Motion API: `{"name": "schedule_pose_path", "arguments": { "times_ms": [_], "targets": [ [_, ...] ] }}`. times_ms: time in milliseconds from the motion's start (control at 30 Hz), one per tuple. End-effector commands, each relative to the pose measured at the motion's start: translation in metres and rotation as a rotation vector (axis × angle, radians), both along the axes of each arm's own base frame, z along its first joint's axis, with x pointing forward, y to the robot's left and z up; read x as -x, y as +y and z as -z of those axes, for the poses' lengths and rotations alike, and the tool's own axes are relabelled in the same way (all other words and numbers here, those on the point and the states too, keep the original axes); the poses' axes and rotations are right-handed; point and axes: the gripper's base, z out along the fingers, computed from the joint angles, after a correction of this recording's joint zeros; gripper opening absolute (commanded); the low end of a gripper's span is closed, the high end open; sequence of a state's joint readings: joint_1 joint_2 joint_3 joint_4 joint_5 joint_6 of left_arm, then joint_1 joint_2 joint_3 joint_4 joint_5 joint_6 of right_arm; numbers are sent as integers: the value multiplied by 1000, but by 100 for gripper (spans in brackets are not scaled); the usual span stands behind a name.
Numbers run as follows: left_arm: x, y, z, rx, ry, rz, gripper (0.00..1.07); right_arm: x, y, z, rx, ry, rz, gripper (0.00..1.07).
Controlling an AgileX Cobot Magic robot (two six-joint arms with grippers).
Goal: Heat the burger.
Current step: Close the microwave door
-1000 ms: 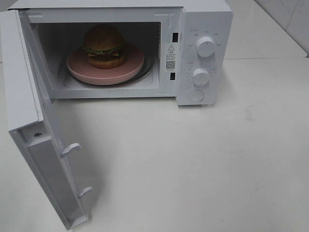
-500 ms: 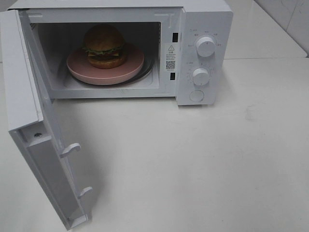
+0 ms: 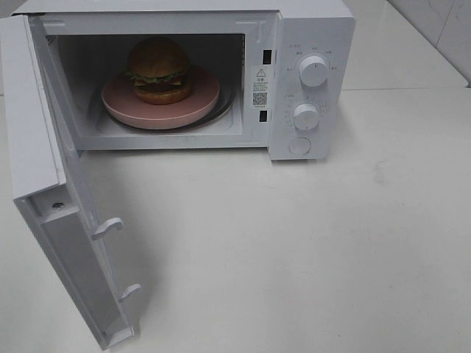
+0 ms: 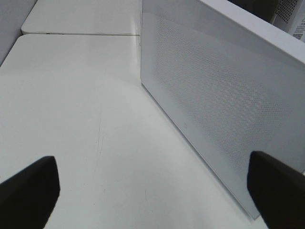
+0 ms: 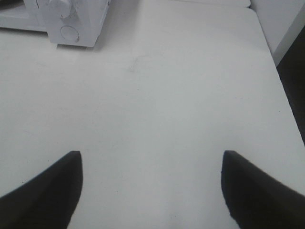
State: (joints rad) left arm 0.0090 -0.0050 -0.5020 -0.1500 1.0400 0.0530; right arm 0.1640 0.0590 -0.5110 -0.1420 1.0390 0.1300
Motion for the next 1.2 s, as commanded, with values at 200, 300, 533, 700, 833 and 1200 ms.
{"name": "schedule_pose_path", "arguments": {
  "times_ms": [200,300,533,700,833,1200],
  "targets": [
    [3,0,0,5,-20,-5,100,14,-2,1,-15,-84,52,76],
    [3,0,0,5,-20,-5,100,14,-1,1,-15,-83,69,76],
    [3,0,0,5,-20,-5,100,14,-1,1,-15,-83,71,76],
    [3,0,0,5,-20,-5,100,14,-1,1,-15,-83,71,76],
    [3,0,0,5,-20,-5,100,14,-1,1,-15,-83,71,76],
    [3,0,0,5,-20,-5,100,14,-1,1,-15,-83,70,76]
  ]
}}
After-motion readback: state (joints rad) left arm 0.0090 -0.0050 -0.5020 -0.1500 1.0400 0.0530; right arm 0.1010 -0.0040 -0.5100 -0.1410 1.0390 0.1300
